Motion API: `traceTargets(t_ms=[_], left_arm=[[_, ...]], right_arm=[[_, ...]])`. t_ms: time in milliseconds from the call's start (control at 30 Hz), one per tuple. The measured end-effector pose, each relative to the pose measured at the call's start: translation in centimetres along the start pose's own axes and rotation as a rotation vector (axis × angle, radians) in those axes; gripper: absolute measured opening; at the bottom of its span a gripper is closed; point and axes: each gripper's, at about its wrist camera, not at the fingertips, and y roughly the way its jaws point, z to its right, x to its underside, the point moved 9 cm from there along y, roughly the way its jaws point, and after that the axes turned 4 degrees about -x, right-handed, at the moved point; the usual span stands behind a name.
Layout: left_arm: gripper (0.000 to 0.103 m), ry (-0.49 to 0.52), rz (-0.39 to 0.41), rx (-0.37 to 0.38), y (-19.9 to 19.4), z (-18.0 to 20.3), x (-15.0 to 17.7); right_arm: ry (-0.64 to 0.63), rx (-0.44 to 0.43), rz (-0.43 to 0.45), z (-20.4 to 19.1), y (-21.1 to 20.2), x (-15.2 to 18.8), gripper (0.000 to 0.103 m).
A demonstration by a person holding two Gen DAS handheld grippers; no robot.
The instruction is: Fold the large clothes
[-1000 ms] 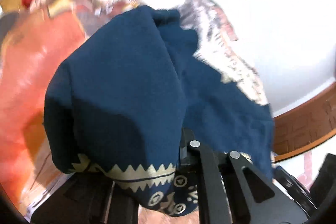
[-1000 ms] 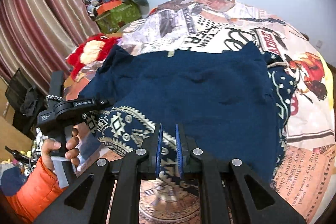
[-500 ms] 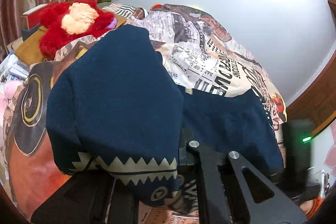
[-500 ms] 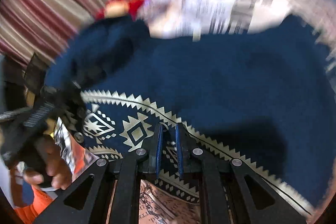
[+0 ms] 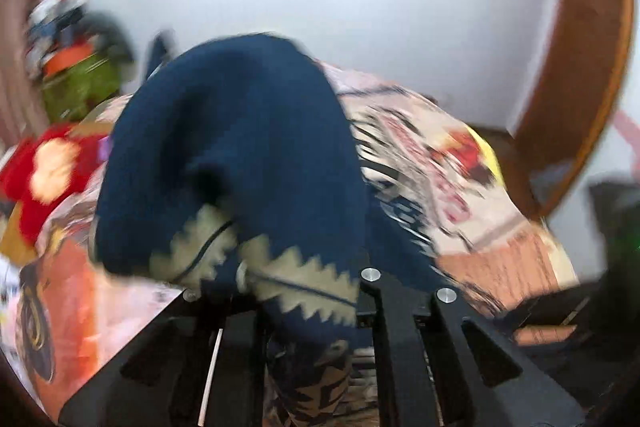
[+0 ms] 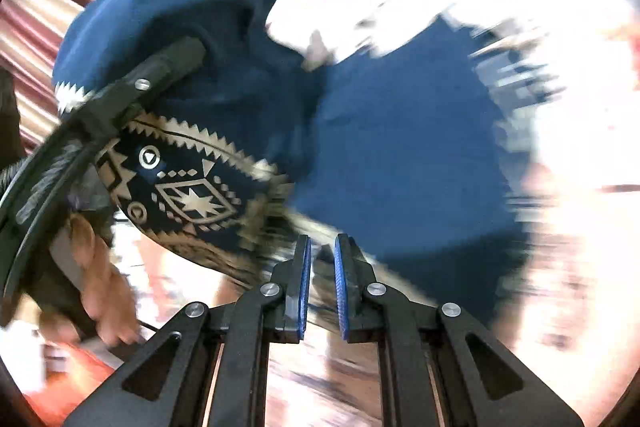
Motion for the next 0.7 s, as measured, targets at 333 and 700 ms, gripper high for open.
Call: traceTargets(t_ms=[333, 700], left_arm=[[0.011, 0.109, -0.319, 0.225, 5.0, 7.4, 7.9], [0.054, 0.209, -0.283, 0.285, -1.8, 8.1, 7.9]], right_arm=[[0.117, 0.213, 0.231, 8.2, -13.2, 5.7, 0.008], [0.029, 0.199, 0.465, 4.4, -18.2, 5.3, 0.008]])
